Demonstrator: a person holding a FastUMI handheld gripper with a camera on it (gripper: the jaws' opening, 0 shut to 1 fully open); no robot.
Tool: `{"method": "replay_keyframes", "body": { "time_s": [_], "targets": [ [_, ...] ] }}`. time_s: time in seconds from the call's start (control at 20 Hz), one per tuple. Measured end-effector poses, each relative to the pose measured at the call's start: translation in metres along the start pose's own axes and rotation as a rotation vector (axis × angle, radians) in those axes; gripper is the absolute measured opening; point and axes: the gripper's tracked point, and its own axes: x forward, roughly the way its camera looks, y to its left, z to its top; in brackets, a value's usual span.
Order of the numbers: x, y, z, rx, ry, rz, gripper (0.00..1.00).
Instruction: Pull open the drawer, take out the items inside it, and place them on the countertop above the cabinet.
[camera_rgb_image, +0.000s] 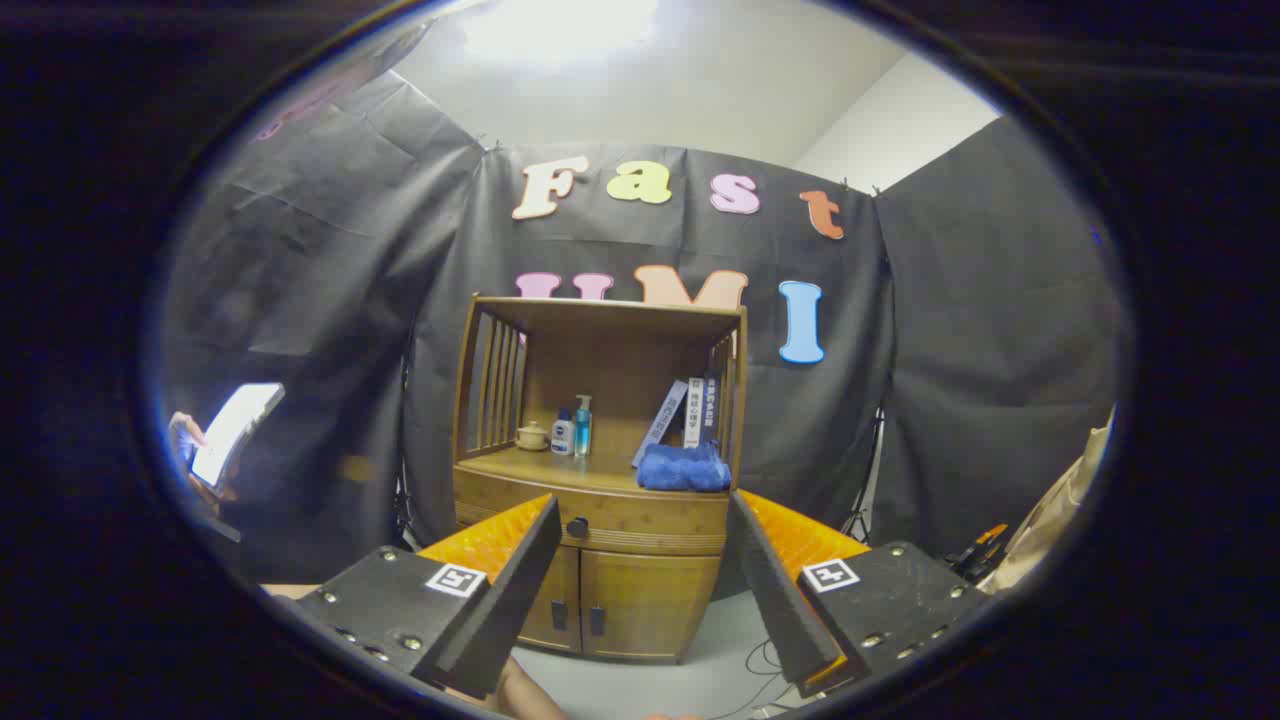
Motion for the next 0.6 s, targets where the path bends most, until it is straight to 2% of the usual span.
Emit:
{"method": "replay_keyframes", "body": {
  "time_s": [0.25, 0.6],
  "targets": [
    [0.029, 0.016, -0.018, 0.014, 0.024, 0.034, 1.00],
    [0.126, 0.071, -0.056, -0.007, 0.046, 0.109, 1.00]
  ]
}}
